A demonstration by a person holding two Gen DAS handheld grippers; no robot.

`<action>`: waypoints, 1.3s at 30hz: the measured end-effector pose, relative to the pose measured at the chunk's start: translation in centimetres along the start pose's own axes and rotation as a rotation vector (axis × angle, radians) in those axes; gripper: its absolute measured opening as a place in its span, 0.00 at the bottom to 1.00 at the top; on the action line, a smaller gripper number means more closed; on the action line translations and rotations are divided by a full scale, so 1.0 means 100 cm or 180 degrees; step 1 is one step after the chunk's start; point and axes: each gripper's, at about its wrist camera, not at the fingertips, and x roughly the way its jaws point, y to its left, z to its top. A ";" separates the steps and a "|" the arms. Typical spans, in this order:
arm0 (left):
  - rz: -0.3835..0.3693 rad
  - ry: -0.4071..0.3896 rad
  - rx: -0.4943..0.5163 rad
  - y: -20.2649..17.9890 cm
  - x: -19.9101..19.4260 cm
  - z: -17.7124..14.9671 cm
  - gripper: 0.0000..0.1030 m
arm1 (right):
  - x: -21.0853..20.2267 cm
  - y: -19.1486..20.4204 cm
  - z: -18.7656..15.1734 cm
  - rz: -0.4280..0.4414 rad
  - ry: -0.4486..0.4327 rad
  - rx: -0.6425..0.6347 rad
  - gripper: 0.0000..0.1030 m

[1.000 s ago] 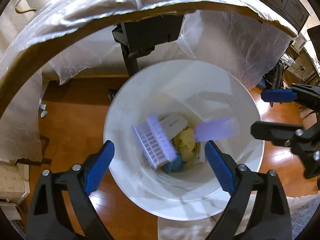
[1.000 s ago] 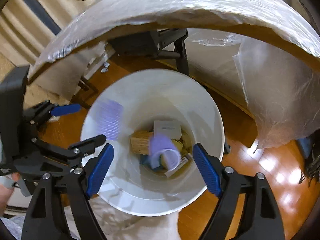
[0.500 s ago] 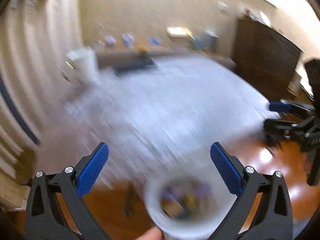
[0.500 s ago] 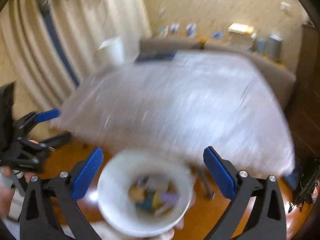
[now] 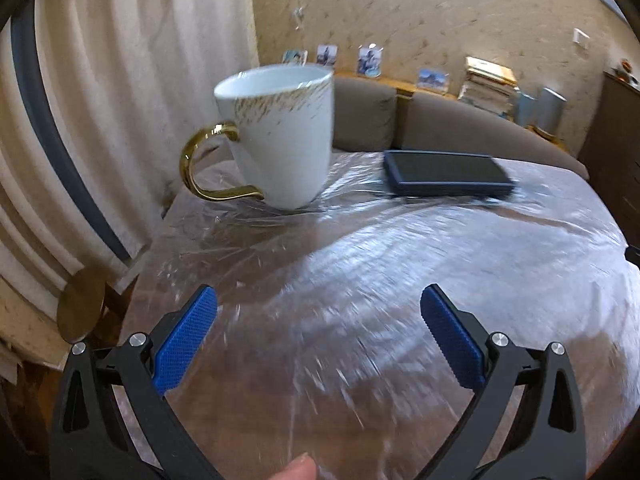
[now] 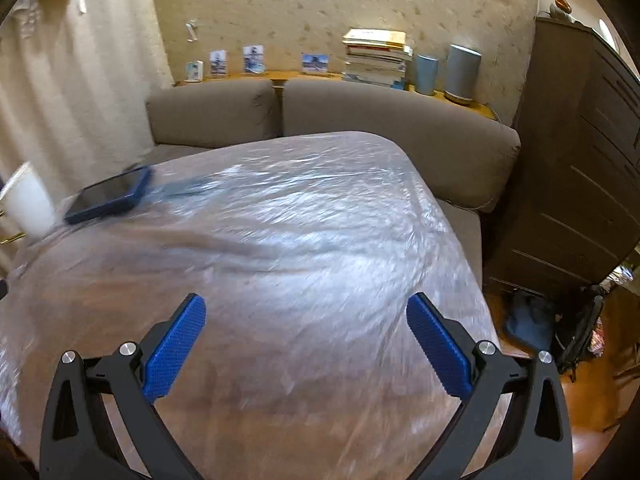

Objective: Collect trash

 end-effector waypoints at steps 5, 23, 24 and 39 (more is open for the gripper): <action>-0.0020 0.0095 -0.0169 0.015 0.016 0.004 0.99 | 0.022 -0.008 0.011 -0.0065 0.0057 0.0025 0.96; -0.0003 0.0405 -0.0192 0.019 0.054 0.006 0.99 | 0.049 -0.009 0.011 -0.0167 0.0146 -0.0033 0.96; -0.0001 0.0405 -0.0192 0.019 0.054 0.006 0.99 | 0.049 -0.008 0.010 -0.0172 0.0147 -0.0032 0.96; -0.0001 0.0404 -0.0192 0.020 0.054 0.006 0.99 | 0.049 -0.008 0.009 -0.0177 0.0150 -0.0029 0.96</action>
